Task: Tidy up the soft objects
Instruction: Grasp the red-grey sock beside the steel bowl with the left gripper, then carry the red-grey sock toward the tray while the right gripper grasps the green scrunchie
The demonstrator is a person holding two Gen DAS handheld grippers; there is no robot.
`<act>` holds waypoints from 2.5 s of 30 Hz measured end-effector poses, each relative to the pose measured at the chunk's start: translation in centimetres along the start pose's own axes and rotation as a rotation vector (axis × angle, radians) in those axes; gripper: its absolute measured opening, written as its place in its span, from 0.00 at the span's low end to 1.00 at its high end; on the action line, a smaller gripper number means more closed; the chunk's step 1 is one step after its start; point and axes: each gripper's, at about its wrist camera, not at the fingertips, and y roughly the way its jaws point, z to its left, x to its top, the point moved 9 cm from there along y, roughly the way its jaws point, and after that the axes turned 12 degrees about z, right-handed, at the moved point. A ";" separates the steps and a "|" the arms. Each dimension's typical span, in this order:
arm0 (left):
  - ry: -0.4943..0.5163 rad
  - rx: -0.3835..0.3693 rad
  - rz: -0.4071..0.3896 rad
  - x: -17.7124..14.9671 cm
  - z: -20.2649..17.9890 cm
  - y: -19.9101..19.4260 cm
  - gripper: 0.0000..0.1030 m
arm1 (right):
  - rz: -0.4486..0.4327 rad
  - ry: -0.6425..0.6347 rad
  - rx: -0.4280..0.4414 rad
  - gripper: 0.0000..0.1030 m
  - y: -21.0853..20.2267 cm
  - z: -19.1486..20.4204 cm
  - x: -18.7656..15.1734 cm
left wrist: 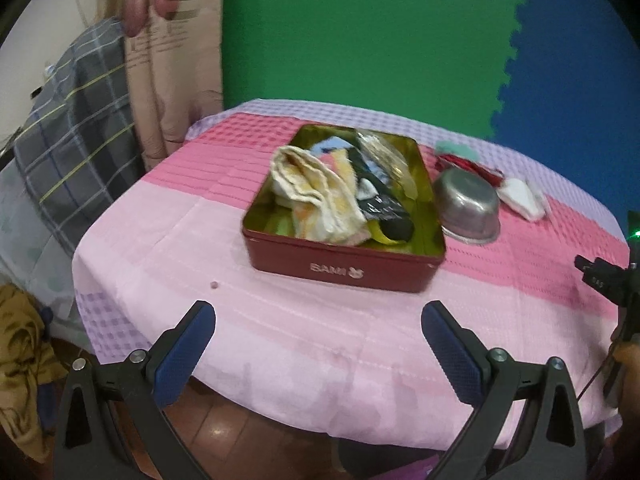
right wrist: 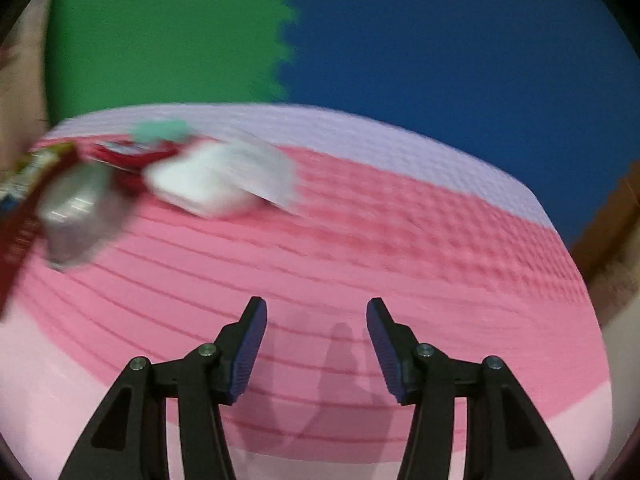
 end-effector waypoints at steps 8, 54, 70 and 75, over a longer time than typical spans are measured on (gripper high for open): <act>0.066 -0.050 0.034 -0.9 -2.4 0.7 0.99 | 0.066 0.133 0.050 0.67 1.7 -3.8 -1.4; 0.100 -0.383 0.581 18.9 -24.8 21.1 0.12 | 0.038 0.115 0.232 0.74 1.2 -2.9 -1.3; 0.100 -0.433 0.284 15.5 -21.5 11.1 0.11 | 0.041 0.112 0.226 0.74 1.3 -2.8 -1.4; 0.114 -0.434 0.207 13.1 -18.9 7.4 0.12 | 0.045 0.101 0.212 0.74 1.5 -2.8 -1.3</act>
